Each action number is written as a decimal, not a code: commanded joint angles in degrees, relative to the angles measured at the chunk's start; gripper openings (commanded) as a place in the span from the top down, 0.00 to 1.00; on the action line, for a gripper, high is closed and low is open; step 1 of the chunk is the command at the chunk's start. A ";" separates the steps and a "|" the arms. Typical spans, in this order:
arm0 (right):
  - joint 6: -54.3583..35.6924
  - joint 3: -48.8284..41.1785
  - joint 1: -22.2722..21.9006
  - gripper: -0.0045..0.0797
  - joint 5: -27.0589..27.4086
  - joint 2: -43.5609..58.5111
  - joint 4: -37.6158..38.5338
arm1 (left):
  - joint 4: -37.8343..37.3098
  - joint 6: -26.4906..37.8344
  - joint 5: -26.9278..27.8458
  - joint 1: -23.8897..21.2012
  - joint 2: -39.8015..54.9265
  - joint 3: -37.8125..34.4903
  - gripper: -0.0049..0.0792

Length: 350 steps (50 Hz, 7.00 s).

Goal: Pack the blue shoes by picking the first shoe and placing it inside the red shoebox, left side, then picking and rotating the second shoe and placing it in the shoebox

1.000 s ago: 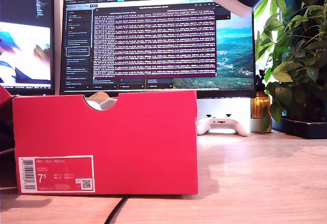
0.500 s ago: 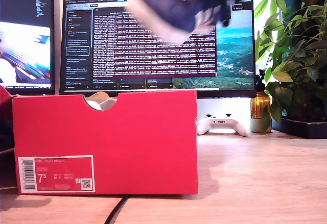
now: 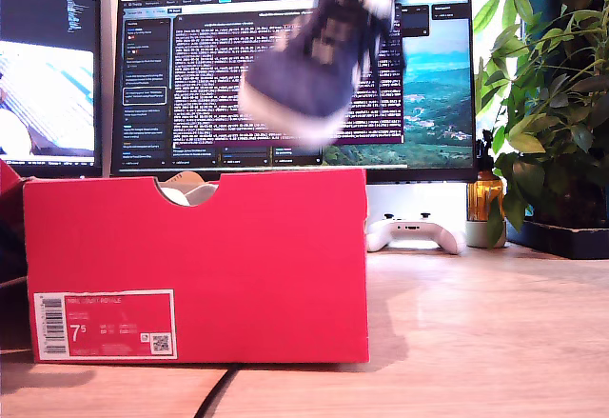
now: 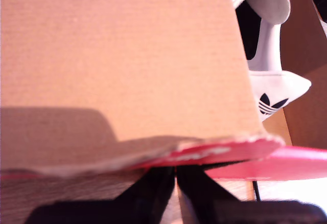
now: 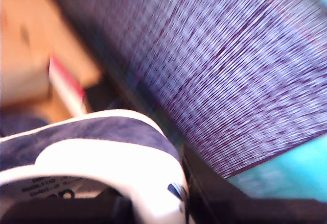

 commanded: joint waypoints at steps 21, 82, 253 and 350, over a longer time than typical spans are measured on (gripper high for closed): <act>-4.52 0.96 4.00 0.96 1.20 6.88 -5.18 | 0.39 0.28 -0.02 -0.20 0.17 -0.33 0.96; -4.15 0.96 6.86 0.53 7.41 17.44 0.20 | 0.42 0.28 0.00 -0.20 0.17 -0.33 0.96; 32.68 -28.06 -4.20 0.95 6.49 -18.29 -8.15 | 18.10 26.95 -19.93 2.10 -14.75 -1.42 0.96; 37.11 -42.51 -12.72 0.95 17.70 -50.07 -0.20 | -24.44 20.31 -14.21 19.61 -45.48 -5.97 0.96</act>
